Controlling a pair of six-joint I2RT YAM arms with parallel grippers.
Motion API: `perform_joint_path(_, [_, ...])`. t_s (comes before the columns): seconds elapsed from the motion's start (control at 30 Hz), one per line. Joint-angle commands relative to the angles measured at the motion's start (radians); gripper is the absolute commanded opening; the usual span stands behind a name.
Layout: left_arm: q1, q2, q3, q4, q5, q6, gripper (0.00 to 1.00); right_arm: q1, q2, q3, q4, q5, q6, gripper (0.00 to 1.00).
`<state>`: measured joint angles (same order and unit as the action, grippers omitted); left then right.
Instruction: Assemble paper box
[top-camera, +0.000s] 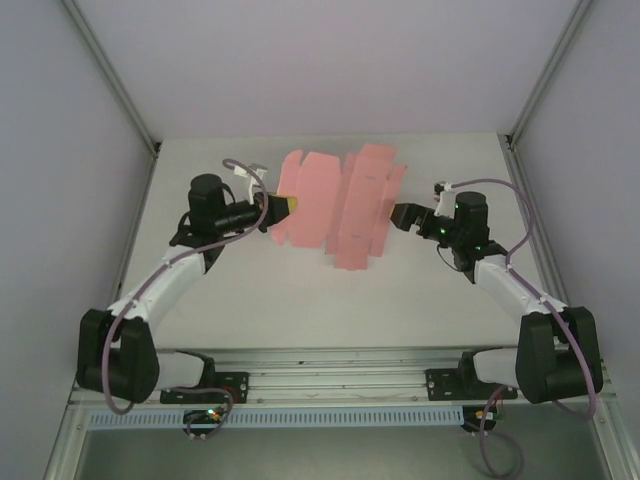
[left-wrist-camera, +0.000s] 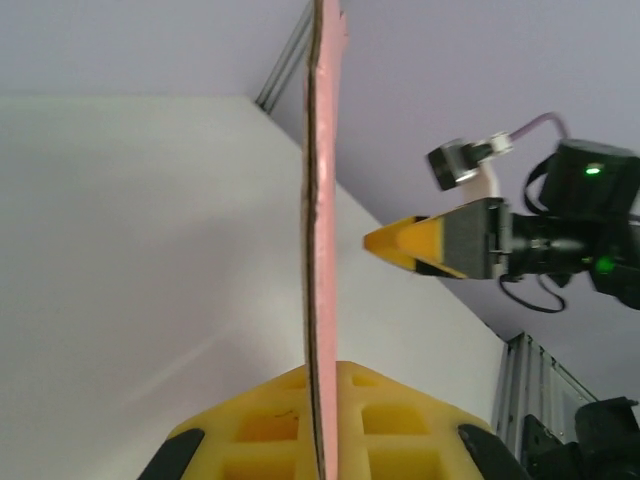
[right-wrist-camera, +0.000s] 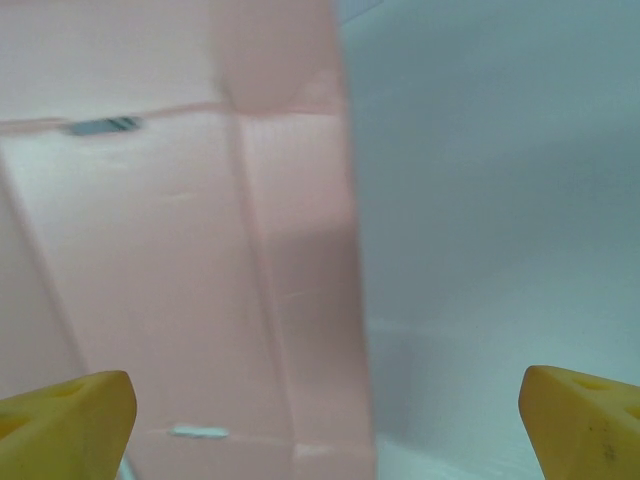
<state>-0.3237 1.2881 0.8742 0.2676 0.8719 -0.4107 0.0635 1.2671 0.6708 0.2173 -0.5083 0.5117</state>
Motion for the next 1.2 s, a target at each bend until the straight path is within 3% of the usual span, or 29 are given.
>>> perform_joint_path(0.0, [-0.008, -0.063, 0.035, -0.016, 0.036, 0.011, 0.0, -0.015, -0.041, -0.011, 0.08, -0.158, 0.022, 0.99])
perform_joint_path(0.13, [-0.012, -0.116, 0.015, 0.037, 0.024, -0.037, 0.0, -0.02, -0.063, -0.048, 0.183, -0.256, 0.067, 0.91])
perform_joint_path(0.3, [-0.012, -0.142, 0.017, 0.037, 0.028, -0.049, 0.0, -0.02, -0.086, -0.067, 0.241, -0.302, 0.1, 0.58])
perform_joint_path(0.33, [-0.012, -0.146, 0.017, 0.038, 0.029, -0.046, 0.0, -0.021, -0.091, -0.071, 0.254, -0.307, 0.1, 0.55])
perform_joint_path(0.53, [-0.013, -0.16, 0.018, 0.059, 0.036, -0.061, 0.0, -0.022, -0.079, -0.047, 0.221, -0.274, 0.068, 0.63])
perform_joint_path(0.87, [-0.012, -0.172, 0.018, 0.088, 0.057, -0.095, 0.0, -0.033, -0.024, -0.027, 0.259, -0.296, 0.056, 0.63])
perform_joint_path(0.97, [-0.012, -0.175, 0.016, 0.096, 0.054, -0.101, 0.0, -0.032, -0.003, -0.022, 0.309, -0.323, 0.074, 0.55])
perform_joint_path(1.17, [-0.012, -0.169, 0.011, 0.072, 0.011, -0.092, 0.0, -0.033, 0.008, -0.032, 0.384, -0.376, 0.095, 0.22])
